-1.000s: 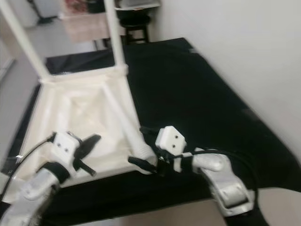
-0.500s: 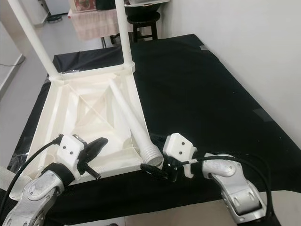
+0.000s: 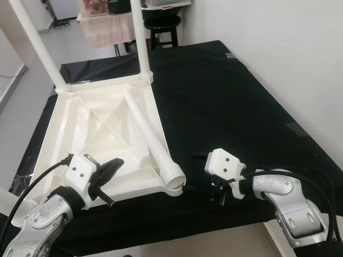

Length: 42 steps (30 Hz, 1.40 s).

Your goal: Building children table

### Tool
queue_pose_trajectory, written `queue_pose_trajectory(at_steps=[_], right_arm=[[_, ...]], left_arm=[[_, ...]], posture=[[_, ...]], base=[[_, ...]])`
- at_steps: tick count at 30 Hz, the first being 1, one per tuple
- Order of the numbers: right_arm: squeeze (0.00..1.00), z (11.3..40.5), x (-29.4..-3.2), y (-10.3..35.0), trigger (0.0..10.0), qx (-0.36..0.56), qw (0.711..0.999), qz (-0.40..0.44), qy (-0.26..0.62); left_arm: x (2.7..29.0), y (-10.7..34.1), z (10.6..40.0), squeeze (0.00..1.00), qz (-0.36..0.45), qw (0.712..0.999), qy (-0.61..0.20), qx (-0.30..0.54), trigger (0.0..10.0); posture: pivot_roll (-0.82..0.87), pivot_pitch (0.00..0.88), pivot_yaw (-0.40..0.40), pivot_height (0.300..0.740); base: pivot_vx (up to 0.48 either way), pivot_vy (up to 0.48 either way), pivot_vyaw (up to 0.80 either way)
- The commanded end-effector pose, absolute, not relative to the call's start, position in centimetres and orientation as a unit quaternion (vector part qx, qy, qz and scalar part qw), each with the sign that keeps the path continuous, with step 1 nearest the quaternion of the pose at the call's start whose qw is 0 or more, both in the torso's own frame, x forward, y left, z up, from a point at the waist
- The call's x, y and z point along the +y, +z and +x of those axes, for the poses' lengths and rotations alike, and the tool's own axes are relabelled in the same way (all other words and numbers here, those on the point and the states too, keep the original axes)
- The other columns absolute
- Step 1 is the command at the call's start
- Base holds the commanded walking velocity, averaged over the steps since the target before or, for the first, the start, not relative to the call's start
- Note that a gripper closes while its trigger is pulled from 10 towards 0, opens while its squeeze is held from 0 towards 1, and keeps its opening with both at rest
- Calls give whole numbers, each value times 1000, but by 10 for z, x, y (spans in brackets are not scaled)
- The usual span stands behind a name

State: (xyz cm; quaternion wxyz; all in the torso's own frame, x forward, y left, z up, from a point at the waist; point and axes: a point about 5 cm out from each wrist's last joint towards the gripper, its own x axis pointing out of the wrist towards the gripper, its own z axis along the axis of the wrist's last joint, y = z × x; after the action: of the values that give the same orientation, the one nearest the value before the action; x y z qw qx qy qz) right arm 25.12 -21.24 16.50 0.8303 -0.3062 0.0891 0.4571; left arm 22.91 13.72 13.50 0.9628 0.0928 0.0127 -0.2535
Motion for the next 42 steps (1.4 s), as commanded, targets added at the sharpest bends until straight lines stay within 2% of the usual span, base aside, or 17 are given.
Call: queue_pose_trajectory(at_steps=[1,15,25,29,33,37,40,42], right_arm=[[0,253,-208,161,10000,88,828,-315,455],[0,273,-197,161,10000,52,872,-298,386],[0,275,-192,162,10000,46,880,-284,377],[0,269,-200,161,10000,64,865,-299,398],[0,263,-228,169,10000,91,857,-314,398],[0,255,-235,172,10000,109,846,-310,419],[0,250,-237,173,10000,117,840,-304,433],[0,237,-221,173,10000,118,824,-261,489]], left_arm=[[139,136,228,0,103,961,-257,18,10000],[139,136,230,0,106,961,-256,16,10000],[139,136,229,0,105,961,-254,15,10000],[139,136,229,0,105,961,-254,15,10000],[139,136,230,0,105,961,-254,15,10000],[140,136,230,0,105,961,-254,15,10000],[140,136,230,0,105,961,-255,16,10000],[140,136,230,0,106,961,-255,16,10000]], posture=[[1,67,53,740],[3,71,55,740],[1,73,51,740],[1,72,52,740],[-4,74,54,740],[-4,74,55,740],[-4,74,55,740],[-2,75,55,740]], base=[[0,0,0],[0,0,0],[0,0,0],[0,0,0],[0,0,0],[0,0,0],[0,0,0],[0,0,0]])
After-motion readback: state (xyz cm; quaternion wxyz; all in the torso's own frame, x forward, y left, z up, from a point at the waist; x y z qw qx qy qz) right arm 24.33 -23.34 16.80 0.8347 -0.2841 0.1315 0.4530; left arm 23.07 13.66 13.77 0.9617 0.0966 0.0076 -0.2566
